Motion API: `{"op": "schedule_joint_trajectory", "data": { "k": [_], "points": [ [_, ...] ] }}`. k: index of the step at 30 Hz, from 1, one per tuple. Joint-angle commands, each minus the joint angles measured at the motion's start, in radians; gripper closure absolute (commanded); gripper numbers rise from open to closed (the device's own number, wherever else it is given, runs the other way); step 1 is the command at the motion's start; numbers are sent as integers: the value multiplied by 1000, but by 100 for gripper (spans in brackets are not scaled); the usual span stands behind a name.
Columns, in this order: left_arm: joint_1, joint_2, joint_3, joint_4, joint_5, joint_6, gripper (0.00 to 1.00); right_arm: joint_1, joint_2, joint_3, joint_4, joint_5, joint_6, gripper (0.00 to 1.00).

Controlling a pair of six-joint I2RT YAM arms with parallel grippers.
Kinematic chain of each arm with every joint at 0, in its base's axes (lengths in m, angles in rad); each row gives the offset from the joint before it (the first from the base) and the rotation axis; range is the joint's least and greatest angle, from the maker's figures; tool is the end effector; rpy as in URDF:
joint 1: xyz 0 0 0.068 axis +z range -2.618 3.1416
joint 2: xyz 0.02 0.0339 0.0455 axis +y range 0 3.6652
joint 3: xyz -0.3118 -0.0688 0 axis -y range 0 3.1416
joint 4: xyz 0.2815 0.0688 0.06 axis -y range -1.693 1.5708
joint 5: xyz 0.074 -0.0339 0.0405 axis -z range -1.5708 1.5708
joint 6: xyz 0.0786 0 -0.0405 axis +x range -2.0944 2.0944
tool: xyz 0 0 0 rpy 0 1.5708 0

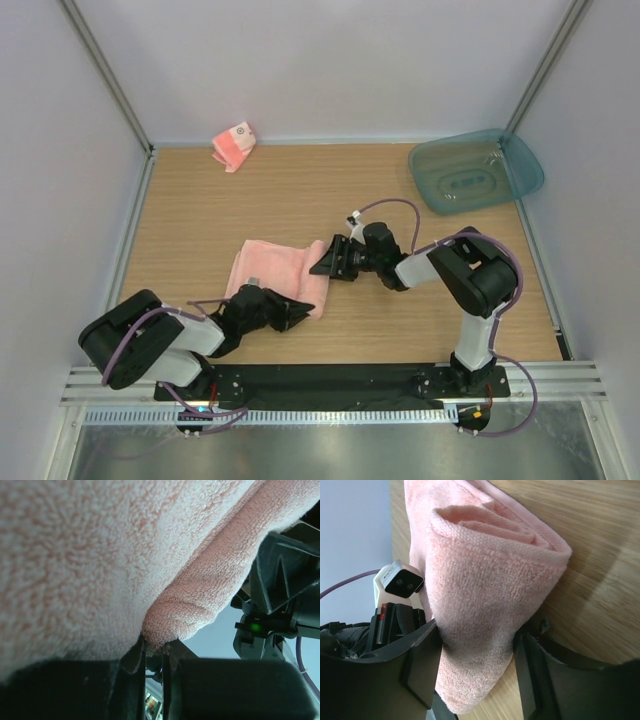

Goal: Roll the towels
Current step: Roll the towel

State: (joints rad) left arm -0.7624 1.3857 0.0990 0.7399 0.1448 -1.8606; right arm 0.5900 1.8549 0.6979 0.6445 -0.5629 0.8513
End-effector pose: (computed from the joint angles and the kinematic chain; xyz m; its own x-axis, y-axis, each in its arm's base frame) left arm 0.1576 -0.1662 0.0877 -0.6329 -0.7068 0.3160 -0.5811 0.1640 -0.7971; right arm 0.3073 0.2563 0.1103 -0.9131 0.1541 -0.3775 -0.2583 0.4978 0.8279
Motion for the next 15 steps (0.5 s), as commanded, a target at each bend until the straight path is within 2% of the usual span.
{"op": "schedule_joint_trajectory", "data": {
  "k": [1,3,5,6,7,8,10,11,13,15],
  "points": [
    [5,21,-42,-76,29,-41,100,25,41,3,64,63,11,40],
    [5,7,-48,-86,21,-32,100,25,41,0,84,67,22,53],
    [5,-17,-26,-128,18,3,97,27,33,0,83,77,23,58],
    [5,-31,-7,-163,19,56,88,27,29,0,77,80,22,60],
    [5,-48,14,-288,16,89,82,27,15,3,55,86,19,61],
    [5,-78,57,-342,10,116,69,27,7,6,35,112,12,61],
    [2,-114,73,-422,-11,162,61,25,-26,24,-61,141,-15,62],
    [3,-131,73,-462,-20,172,52,25,-37,35,-104,171,-29,62],
    [2,-186,91,-528,-46,216,48,27,-72,64,-234,208,-70,64],
    [-5,-238,148,-670,-73,270,43,25,-98,81,-311,260,-92,64]
  ]
}}
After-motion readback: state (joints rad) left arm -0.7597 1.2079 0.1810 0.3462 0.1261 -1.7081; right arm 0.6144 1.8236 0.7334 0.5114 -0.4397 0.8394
